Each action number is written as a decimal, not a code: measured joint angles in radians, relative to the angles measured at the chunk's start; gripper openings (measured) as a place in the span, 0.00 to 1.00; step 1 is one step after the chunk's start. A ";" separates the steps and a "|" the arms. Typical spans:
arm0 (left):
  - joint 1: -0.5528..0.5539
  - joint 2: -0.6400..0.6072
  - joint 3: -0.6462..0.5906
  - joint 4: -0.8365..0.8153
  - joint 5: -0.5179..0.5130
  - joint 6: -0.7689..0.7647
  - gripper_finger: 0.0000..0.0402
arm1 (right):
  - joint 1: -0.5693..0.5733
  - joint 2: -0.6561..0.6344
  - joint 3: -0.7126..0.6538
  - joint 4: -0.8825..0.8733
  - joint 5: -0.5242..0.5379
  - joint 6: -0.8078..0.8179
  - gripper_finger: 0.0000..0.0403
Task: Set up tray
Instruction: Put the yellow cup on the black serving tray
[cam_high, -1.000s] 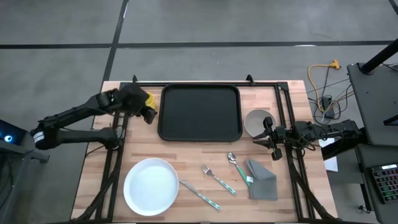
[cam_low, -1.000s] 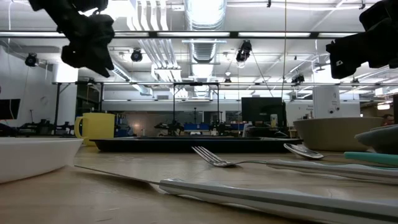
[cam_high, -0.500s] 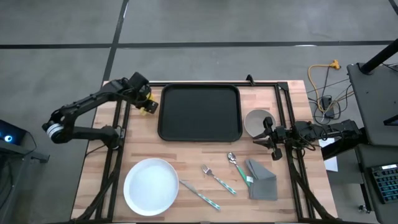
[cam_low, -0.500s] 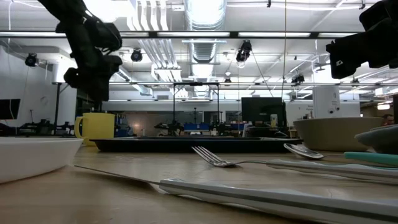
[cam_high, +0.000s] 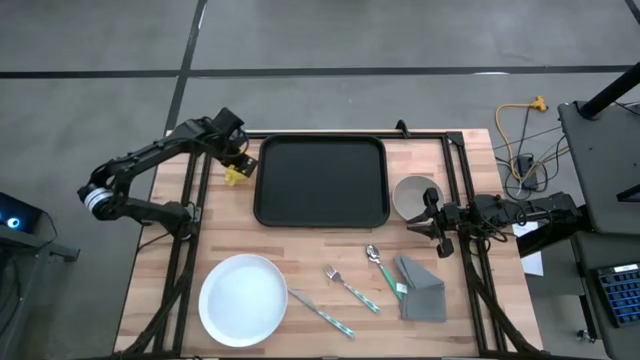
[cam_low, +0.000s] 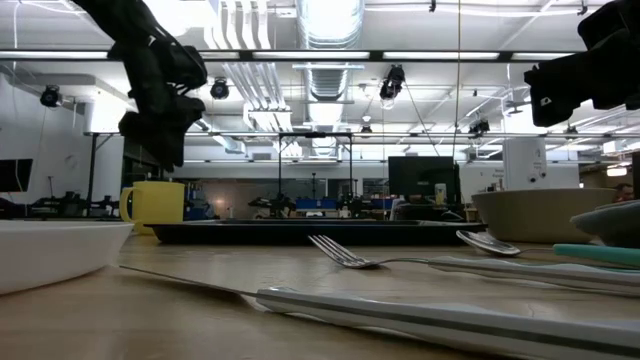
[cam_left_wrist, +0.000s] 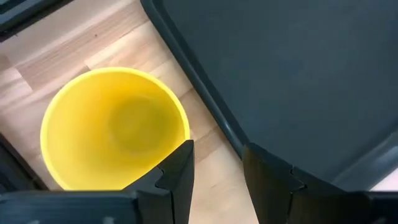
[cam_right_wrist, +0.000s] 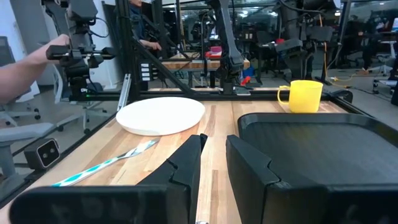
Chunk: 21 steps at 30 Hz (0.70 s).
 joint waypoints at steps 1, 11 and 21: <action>0.005 0.007 0.000 0.001 0.000 0.000 0.29 | 0.000 0.000 0.000 0.000 0.000 -0.001 0.17; 0.065 0.102 0.002 0.005 -0.001 0.027 0.29 | 0.000 0.000 0.000 0.000 0.000 -0.001 0.17; 0.073 0.156 -0.004 0.017 0.000 0.069 0.29 | 0.000 0.000 0.000 0.000 0.000 -0.001 0.17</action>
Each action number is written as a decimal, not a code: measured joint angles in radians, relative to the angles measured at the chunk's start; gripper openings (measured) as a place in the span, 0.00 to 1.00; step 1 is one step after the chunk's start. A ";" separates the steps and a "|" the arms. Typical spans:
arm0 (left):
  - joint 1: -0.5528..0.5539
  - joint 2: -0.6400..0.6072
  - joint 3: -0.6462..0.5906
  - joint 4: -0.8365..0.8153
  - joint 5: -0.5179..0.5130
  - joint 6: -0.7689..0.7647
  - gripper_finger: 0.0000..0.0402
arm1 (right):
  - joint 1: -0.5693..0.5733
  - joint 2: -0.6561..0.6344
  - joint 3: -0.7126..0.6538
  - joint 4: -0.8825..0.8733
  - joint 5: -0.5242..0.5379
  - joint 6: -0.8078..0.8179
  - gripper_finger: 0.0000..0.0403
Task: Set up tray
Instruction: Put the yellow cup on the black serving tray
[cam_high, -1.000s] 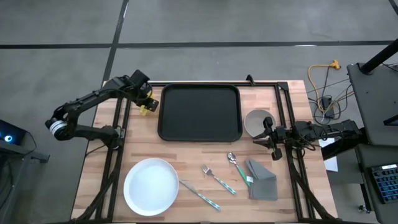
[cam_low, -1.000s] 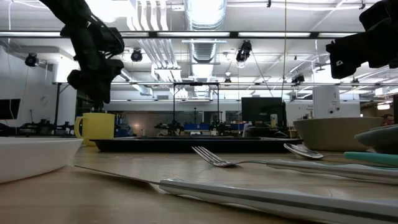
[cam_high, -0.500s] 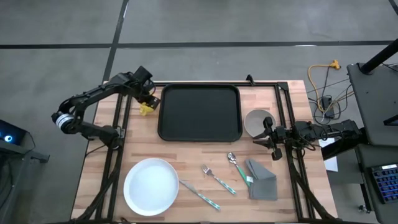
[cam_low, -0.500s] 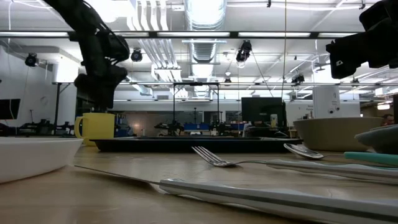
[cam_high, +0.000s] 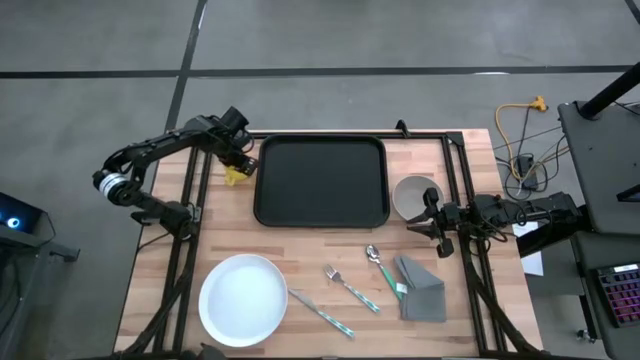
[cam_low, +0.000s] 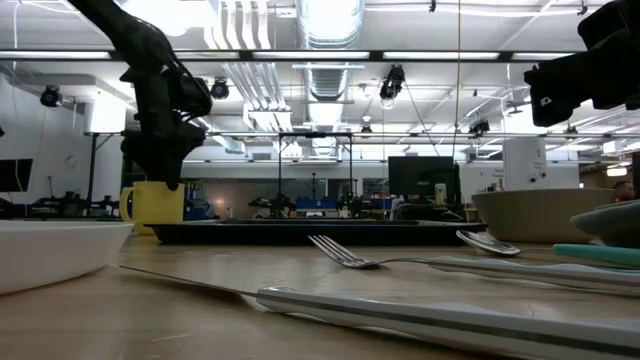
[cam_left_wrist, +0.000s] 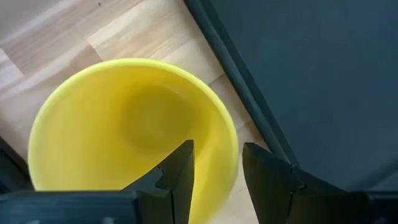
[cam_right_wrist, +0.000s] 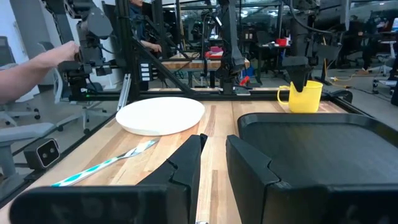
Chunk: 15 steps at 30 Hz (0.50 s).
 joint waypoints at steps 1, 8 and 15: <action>0.000 0.008 0.000 0.002 0.000 0.000 0.29 | 0.000 0.000 0.000 0.000 0.000 0.001 0.17; 0.000 0.054 0.000 0.053 0.000 0.000 0.29 | 0.000 0.000 0.000 0.000 0.000 0.000 0.17; 0.000 0.068 0.000 0.061 0.001 -0.001 0.29 | 0.000 0.000 0.000 0.000 0.000 0.001 0.17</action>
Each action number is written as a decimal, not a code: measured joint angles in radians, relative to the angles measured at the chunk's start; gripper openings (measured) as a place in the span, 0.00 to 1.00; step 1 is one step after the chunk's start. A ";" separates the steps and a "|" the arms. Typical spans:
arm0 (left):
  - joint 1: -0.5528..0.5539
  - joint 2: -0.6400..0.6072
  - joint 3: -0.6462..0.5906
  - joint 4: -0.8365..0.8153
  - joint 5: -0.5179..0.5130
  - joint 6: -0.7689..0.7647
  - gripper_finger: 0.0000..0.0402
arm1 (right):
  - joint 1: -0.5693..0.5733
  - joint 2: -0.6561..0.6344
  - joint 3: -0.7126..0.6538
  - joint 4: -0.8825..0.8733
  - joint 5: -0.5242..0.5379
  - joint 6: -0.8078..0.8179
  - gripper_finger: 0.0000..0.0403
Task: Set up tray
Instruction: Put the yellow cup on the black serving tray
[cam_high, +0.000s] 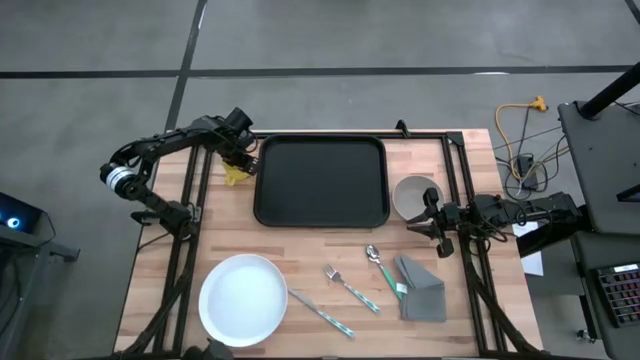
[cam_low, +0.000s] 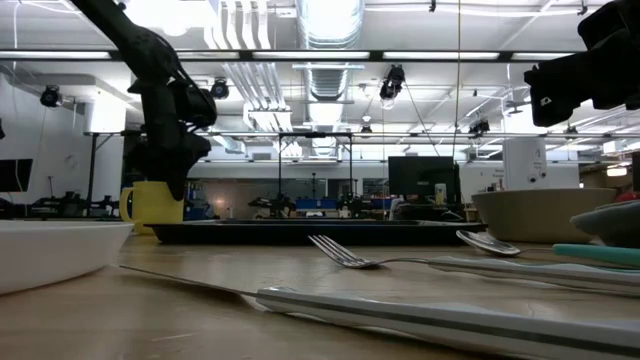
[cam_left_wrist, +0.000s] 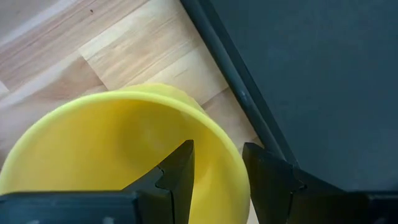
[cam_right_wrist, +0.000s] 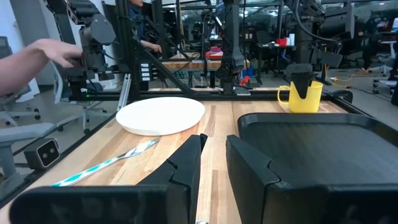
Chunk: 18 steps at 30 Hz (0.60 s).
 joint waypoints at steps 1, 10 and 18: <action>0.000 0.000 0.000 0.000 0.000 0.000 0.29 | 0.000 0.000 0.000 0.000 0.000 0.000 0.17; 0.000 0.000 0.000 0.009 0.000 0.000 0.29 | 0.000 0.000 0.000 0.000 0.000 0.000 0.17; 0.000 0.000 -0.001 0.015 0.000 0.003 0.29 | 0.000 0.000 0.000 0.000 0.000 0.000 0.17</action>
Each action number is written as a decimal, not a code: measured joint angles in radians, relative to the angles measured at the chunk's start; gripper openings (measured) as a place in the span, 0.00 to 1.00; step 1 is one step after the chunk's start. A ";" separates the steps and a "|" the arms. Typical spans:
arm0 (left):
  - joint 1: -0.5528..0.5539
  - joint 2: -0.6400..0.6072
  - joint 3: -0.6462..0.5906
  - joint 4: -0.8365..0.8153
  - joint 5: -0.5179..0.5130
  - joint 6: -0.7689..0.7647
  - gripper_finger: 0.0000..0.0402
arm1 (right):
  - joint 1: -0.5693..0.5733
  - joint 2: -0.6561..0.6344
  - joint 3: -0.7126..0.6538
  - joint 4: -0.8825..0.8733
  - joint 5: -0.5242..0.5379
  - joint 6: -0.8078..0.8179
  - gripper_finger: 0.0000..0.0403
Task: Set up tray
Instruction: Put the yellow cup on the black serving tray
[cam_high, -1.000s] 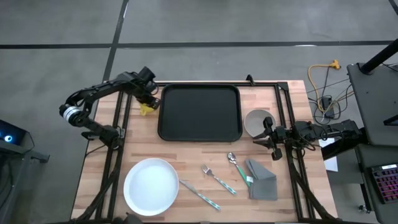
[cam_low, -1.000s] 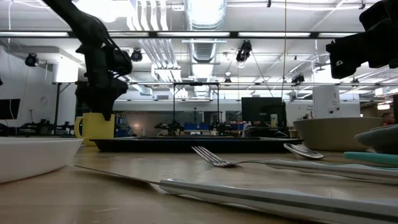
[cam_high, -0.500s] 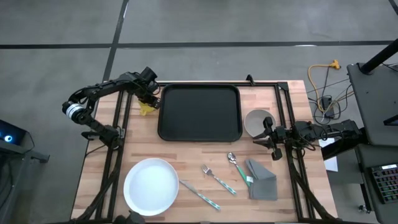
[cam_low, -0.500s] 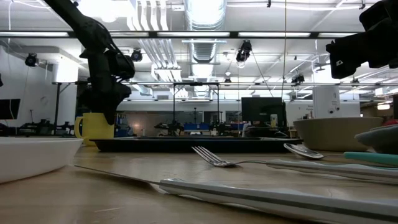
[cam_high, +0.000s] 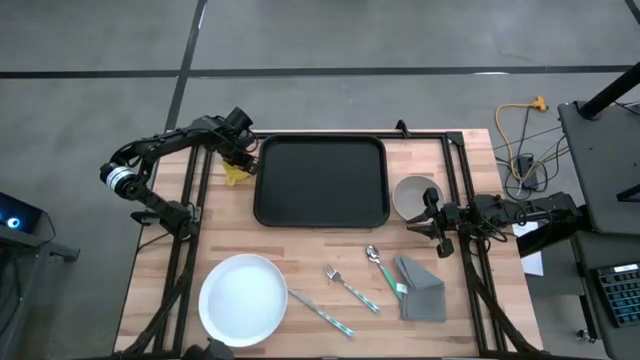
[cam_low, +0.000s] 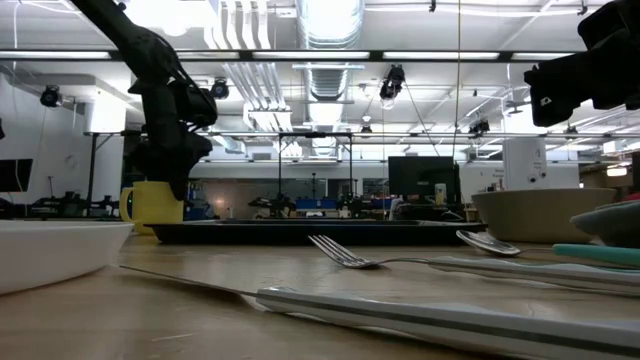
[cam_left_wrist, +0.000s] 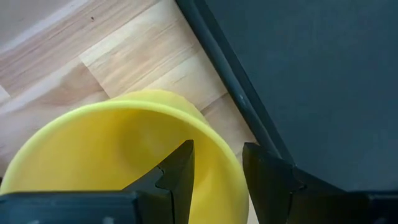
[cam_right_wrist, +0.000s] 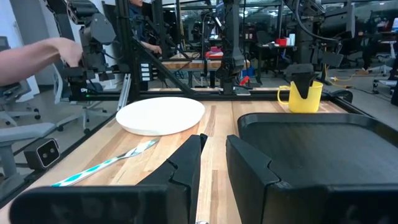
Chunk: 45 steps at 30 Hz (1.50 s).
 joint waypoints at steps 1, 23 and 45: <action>0.000 0.000 0.000 -0.001 0.000 0.014 0.29 | 0.000 0.000 0.000 0.000 0.000 0.000 0.17; -0.009 0.005 0.161 -0.115 0.002 0.165 0.00 | 0.000 0.000 0.000 0.000 0.000 0.000 0.17; -0.182 0.328 0.572 -0.235 -0.192 0.338 0.00 | 0.000 0.000 0.000 0.000 0.000 0.000 0.17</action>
